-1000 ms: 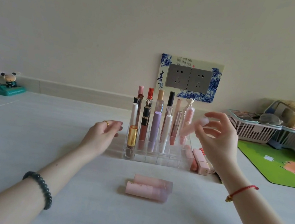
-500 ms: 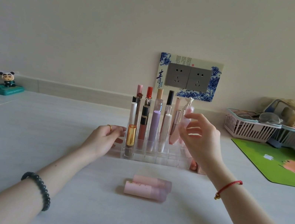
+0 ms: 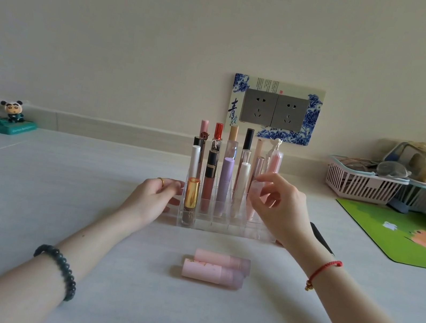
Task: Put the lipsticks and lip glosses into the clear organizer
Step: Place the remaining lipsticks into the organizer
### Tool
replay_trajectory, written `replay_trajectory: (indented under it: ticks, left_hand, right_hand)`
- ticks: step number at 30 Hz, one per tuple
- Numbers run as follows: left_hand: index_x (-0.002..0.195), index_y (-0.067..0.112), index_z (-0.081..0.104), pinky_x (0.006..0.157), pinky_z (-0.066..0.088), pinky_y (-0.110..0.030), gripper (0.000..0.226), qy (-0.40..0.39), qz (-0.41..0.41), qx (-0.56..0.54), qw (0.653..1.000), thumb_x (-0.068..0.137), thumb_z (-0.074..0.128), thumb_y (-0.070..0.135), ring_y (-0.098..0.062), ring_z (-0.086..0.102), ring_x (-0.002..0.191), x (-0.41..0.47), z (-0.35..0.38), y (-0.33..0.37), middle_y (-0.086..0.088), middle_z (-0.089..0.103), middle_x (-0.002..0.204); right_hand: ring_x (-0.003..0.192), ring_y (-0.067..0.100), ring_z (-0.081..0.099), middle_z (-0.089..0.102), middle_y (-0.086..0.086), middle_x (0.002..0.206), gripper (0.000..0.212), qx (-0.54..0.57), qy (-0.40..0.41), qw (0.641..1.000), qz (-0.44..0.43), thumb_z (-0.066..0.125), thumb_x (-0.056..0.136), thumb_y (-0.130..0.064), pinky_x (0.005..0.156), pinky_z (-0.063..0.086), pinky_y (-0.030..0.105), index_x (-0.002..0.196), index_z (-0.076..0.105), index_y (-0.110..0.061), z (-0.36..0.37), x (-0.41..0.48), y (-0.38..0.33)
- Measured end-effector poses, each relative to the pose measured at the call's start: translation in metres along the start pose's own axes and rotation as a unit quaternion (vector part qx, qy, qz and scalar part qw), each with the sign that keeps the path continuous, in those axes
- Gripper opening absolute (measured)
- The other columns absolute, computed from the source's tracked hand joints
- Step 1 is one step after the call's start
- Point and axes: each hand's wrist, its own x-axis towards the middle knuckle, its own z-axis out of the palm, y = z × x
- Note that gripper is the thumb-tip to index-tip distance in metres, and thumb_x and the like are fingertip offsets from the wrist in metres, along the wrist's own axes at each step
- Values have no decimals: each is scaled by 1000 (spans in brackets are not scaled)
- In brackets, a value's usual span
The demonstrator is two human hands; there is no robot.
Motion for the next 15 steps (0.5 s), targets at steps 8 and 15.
replay_trajectory:
  ticks: [8, 15]
  left_hand:
    - [108, 9, 61, 70, 48, -22, 26, -3, -12, -8, 1000, 94, 43, 22, -18, 58, 95, 1, 0, -1, -2, 63, 98]
    - [102, 14, 61, 69, 48, -23, 22, -7, -13, -19, 1000, 94, 43, 22, -19, 58, 93, 2, 0, -2, 7, 62, 89]
  right_hand:
    - [55, 1, 52, 62, -4, 71, 16, 0, -3, 1000, 7, 58, 84, -20, 55, 41, 1, 100, 60, -18, 0, 0, -1]
    - [56, 0, 51, 57, -9, 70, 21, -8, -15, 1000, 0, 61, 83, -20, 55, 41, 1, 104, 59, -17, 0, -1, 0]
